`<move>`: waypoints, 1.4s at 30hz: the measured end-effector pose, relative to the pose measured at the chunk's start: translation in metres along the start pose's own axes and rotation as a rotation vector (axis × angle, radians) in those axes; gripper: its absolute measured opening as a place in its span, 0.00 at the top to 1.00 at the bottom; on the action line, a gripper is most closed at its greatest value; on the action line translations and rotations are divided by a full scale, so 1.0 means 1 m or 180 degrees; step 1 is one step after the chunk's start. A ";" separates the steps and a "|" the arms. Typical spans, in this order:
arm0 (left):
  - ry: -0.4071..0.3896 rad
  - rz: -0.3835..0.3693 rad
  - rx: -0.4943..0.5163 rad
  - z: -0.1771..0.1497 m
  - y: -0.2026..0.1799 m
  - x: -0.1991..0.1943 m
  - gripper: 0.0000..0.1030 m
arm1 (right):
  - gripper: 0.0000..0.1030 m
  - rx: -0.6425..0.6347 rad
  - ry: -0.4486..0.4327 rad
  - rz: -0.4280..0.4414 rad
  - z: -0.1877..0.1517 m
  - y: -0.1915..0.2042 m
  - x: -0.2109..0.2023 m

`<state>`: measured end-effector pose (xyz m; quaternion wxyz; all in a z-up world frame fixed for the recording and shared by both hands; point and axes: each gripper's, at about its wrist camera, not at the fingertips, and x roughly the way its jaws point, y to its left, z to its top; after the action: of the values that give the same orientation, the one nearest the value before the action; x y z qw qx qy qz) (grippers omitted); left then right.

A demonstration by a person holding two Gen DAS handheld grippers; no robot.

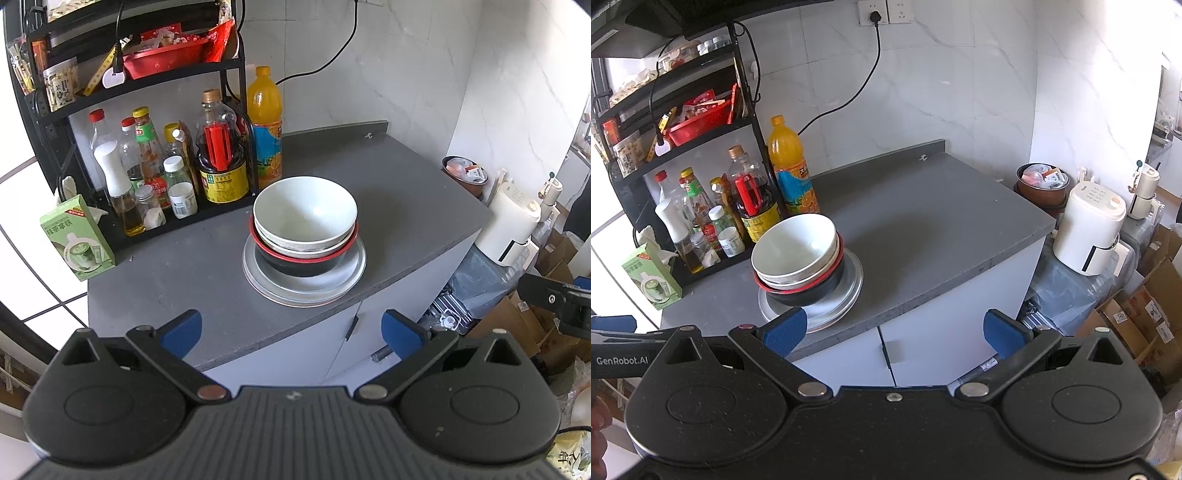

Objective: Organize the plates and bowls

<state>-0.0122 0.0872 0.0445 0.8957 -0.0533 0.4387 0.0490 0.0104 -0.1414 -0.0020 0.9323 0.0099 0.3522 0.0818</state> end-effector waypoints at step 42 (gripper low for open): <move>0.0080 0.0043 -0.0033 -0.001 0.000 0.005 0.00 | 0.00 -0.0015 0.0069 0.0056 -0.005 -0.003 0.001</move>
<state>-0.0097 0.0877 0.0399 0.8895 -0.0556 0.4500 0.0566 0.0083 -0.1442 -0.0062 0.9277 0.0100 0.3619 0.0908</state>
